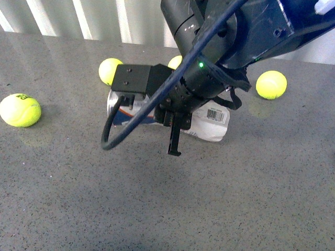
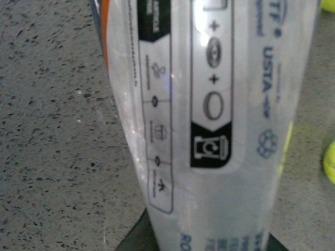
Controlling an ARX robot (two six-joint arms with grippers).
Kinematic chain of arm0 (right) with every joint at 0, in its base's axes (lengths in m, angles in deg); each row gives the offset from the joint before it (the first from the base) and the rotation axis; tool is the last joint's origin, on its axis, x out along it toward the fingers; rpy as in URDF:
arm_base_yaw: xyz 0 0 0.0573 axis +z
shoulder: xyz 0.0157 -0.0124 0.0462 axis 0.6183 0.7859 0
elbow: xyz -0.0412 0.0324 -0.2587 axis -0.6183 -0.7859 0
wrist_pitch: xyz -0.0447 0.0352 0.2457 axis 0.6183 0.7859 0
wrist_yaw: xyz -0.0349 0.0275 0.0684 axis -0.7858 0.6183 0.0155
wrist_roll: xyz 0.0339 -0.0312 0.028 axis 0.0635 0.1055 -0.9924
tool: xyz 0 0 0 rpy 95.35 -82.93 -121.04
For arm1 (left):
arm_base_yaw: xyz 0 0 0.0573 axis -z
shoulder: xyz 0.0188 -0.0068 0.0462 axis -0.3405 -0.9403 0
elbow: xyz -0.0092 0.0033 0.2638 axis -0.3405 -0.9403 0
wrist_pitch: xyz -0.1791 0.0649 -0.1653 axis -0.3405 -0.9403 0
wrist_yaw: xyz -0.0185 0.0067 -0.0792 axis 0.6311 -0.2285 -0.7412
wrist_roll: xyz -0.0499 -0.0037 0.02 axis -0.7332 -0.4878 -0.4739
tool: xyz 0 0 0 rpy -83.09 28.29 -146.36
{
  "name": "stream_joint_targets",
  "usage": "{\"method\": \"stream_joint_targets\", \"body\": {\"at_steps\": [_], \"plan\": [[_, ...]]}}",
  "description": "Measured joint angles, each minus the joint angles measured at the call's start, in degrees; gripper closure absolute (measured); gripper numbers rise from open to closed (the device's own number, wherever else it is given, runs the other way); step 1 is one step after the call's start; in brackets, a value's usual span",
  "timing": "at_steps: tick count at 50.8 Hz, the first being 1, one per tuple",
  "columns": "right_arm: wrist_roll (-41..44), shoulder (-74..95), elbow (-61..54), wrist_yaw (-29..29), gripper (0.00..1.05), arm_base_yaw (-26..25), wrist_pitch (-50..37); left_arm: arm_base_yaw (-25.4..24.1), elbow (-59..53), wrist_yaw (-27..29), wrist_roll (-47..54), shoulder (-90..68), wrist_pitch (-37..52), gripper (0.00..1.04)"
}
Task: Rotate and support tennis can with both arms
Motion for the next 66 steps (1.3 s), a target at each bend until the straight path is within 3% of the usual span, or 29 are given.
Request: {"method": "stream_joint_targets", "body": {"at_steps": [5, 23, 49, 55, 60, 66], "plan": [[0.09, 1.11, -1.25, -1.05, 0.77, 0.17, -1.18, 0.00, 0.00, 0.02, 0.00, 0.00, 0.00, 0.07], [-7.87, 0.66, -5.62, 2.71, 0.06, 0.07, -5.18, 0.00, 0.00, 0.00, 0.00, 0.00, 0.00, 0.07], [-19.82, -11.37, -12.15, 7.63, 0.07, -1.18, -8.55, 0.00, 0.00, 0.00, 0.00, 0.00, 0.00, 0.07], [-31.12, -16.06, -13.51, 6.19, 0.07, -2.86, -10.10, 0.00, 0.00, 0.00, 0.00, 0.00, 0.00, 0.07], [-46.10, -22.58, -16.98, -1.86, 0.07, -6.05, -11.80, 0.00, 0.00, 0.00, 0.00, 0.00, 0.00, 0.07], [-58.36, -26.60, -18.73, -5.31, 0.07, -8.68, -11.91, 0.00, 0.00, 0.02, 0.00, 0.00, 0.00, 0.07]]}}
